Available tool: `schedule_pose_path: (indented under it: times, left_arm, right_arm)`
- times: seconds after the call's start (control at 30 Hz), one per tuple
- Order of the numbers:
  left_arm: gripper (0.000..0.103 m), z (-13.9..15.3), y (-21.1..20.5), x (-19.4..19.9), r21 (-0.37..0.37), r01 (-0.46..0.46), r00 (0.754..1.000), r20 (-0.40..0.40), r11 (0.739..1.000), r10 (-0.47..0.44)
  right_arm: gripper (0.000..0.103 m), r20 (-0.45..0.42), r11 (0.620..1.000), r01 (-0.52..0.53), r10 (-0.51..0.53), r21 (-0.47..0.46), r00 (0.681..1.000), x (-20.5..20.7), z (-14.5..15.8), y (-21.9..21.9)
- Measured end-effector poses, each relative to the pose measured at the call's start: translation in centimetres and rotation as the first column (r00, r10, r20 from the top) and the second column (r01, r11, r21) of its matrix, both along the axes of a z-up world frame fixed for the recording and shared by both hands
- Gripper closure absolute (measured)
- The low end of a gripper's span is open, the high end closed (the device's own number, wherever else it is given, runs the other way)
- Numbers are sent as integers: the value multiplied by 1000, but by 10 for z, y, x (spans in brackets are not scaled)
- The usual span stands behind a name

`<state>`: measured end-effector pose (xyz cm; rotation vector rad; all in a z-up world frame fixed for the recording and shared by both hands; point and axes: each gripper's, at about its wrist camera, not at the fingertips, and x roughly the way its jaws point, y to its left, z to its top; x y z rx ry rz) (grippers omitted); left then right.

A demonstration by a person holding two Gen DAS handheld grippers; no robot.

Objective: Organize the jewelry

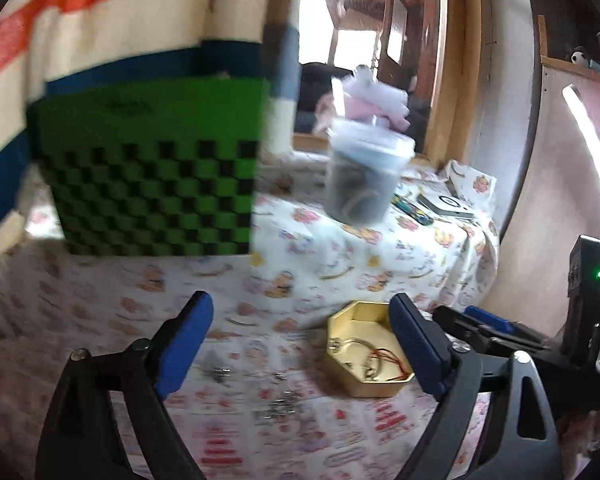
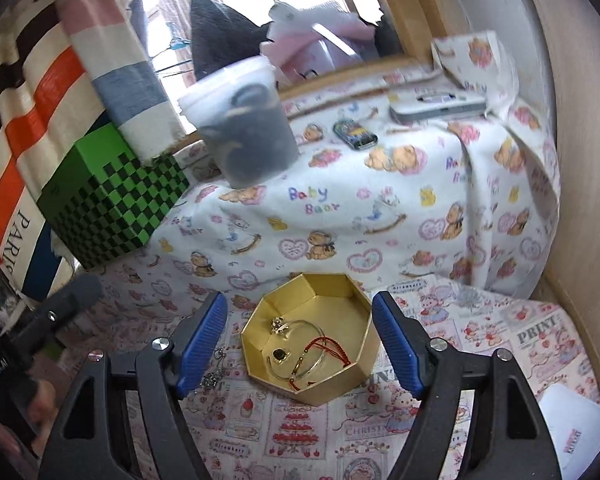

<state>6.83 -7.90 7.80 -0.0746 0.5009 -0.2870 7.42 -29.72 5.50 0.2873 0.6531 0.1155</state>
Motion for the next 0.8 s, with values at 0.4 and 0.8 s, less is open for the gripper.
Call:
schedule_pose_path:
  times: [0.4, 0.8]
  left_arm:
    - [11, -17, 54, -1, -23, -107, 993, -44, 994, 105]
    - [50, -80, 35, 63, 69, -81, 934, -343, 994, 100]
  right_arm:
    - [20, -11, 998, -20, 19, -59, 1000, 0, -7, 19]
    - [20, -72, 990, 9, -20, -138, 997, 13, -31, 25]
